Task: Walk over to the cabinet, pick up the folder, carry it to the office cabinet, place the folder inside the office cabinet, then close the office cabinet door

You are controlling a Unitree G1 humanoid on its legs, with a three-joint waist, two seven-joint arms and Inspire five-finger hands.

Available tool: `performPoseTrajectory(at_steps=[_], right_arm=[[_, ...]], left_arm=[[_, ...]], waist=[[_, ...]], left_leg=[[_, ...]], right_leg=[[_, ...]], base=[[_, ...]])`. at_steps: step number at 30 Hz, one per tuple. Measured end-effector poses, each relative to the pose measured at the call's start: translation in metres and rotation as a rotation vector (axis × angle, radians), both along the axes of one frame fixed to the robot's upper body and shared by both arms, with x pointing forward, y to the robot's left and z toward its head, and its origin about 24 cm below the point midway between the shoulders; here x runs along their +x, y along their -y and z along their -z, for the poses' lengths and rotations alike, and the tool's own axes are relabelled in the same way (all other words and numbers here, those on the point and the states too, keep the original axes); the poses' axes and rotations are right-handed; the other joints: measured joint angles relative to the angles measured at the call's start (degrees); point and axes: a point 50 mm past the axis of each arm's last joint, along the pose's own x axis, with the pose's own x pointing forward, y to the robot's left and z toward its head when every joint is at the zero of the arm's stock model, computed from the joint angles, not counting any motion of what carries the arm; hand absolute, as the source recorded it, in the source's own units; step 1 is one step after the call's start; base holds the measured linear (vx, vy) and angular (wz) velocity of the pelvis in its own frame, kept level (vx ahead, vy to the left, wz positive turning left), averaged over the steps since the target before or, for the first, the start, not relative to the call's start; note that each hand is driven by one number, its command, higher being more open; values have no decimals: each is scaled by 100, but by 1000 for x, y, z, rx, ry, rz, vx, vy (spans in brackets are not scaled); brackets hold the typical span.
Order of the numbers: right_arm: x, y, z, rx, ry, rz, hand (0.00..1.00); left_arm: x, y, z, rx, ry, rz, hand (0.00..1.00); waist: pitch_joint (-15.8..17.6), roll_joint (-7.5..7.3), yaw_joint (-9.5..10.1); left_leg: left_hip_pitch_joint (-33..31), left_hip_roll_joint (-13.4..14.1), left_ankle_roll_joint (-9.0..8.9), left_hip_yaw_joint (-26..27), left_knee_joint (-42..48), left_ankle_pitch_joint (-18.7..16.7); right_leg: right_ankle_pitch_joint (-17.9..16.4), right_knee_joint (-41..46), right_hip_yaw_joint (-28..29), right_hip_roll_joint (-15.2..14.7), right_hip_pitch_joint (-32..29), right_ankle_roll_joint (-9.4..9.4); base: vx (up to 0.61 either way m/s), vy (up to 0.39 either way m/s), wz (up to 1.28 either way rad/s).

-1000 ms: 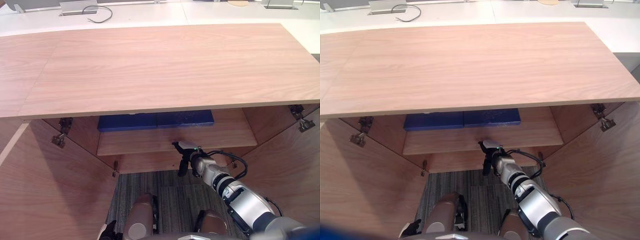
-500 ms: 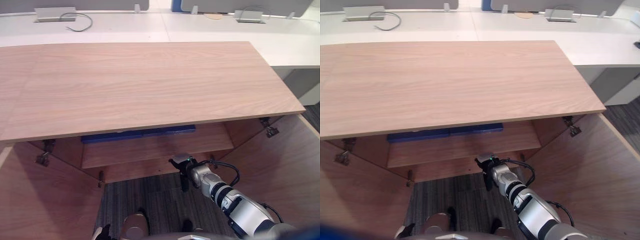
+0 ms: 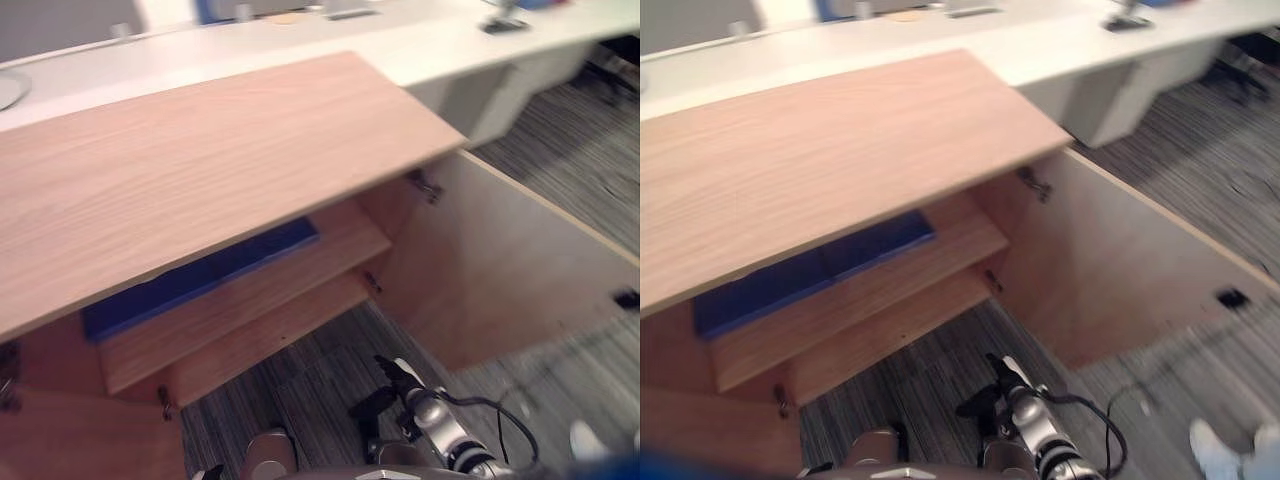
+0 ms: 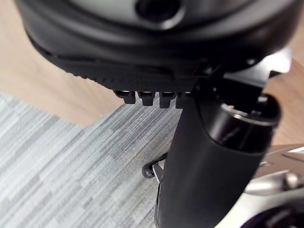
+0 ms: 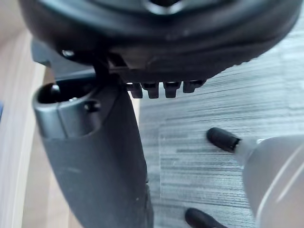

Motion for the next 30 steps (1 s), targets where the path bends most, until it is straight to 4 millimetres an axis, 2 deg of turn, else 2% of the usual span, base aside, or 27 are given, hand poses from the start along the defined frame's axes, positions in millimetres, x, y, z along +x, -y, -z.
performPoseTrajectory(at_steps=[1,2,3,4,5,6,7,8,9,10,12,14,17,21,27,30], right_arm=[[-4,10,1,-4,-8,39,100],[-14,32,3,-22,-27,123,100],[-20,42,4,-38,-36,154,100],[-28,57,5,-66,-51,208,100],[-33,65,6,-80,-61,254,100],[-36,68,7,-81,-66,276,100],[-46,70,10,-79,-79,312,100],[-53,73,12,-73,-92,358,100],[-57,75,13,-69,-100,389,100],[-64,82,13,-76,-103,447,100],[-67,86,13,-71,-99,508,100],[-68,81,13,-64,-86,530,100],[-62,87,3,-79,-14,545,100],[-42,93,-15,-88,109,581,100],[-5,106,-44,-60,308,687,100],[23,125,-75,-42,475,799,100]], left_arm=[[-4,-2,-1,-9,10,-31,100],[-9,-1,-1,-40,18,-93,100],[-11,1,0,-53,21,-120,100],[-17,3,1,-67,16,-155,100],[-21,4,3,-69,-2,-166,100],[-23,4,4,-68,-13,-171,100],[-25,0,5,-51,-31,-175,100],[-24,-3,5,-32,-43,-178,100],[-25,0,6,-34,-48,-173,100],[-30,4,7,-38,-65,-174,100],[-33,6,7,-32,-84,-161,100],[-41,-1,6,-1,-107,-170,100],[-46,-1,6,6,-128,-175,100],[-51,6,8,1,-146,-163,100],[-53,5,7,9,-158,-123,100],[-56,8,7,3,-157,-119,100]], waist=[[27,36,-2],[95,176,-13],[99,243,-12],[74,381,-10],[47,404,-41],[29,372,-61],[-76,184,-104],[-85,122,-139],[-114,149,-154],[-168,236,-160],[-223,319,-176],[-314,201,-191],[-462,254,-219],[-587,392,-195],[-727,356,-193],[-751,358,-186]], left_leg=[[94,24,-5,165,-50,43],[340,139,-46,459,-166,112],[448,202,-82,587,-238,153],[593,353,-156,773,-378,206],[697,366,-296,806,-561,207],[731,356,-351,812,-629,216],[735,266,-577,799,-768,329],[746,233,-862,547,-836,526],[789,231,-903,429,-836,533],[924,281,-910,265,-875,535],[1188,363,-919,278,-1128,540],[1432,537,-1065,294,-1569,666],[1535,680,-1141,294,-1773,788],[1600,679,-1186,248,-2029,900],[1516,579,-1153,-28,-2200,991],[1481,451,-1088,-145,-2343,1083]], right_leg=[[-307,384,-397,-82,-75,-221],[-962,1107,-970,-270,-83,-529],[-1215,1391,-1164,-362,-69,-572],[-1584,1833,-1367,-536,-28,-572],[-1850,2103,-1401,-811,58,-442],[-1975,2214,-1390,-955,104,-388],[-2203,2270,-1263,-1244,247,-154],[-2485,2152,-1278,-1229,267,366],[-2474,2077,-1301,-1136,281,355],[-2400,1788,-1277,-865,390,277],[-2191,1369,-1275,-408,559,60],[-1984,1052,-1250,-30,670,-150],[-1919,925,-1226,198,717,-271],[-1843,777,-1274,269,785,-390],[-1777,568,-1502,203,893,-403],[-1715,502,-1600,95,905,-370]], base=[[-245,-58,-152],[-162,-26,-105],[-226,-78,-117],[-212,-155,-98],[-200,-205,-85],[-139,-271,-61],[-116,-340,-42],[-87,-329,-35],[8,-287,-43],[88,-206,-49],[102,-160,-56],[52,-146,-44],[93,-154,-17],[100,-35,4],[49,8,24],[-12,49,23]])
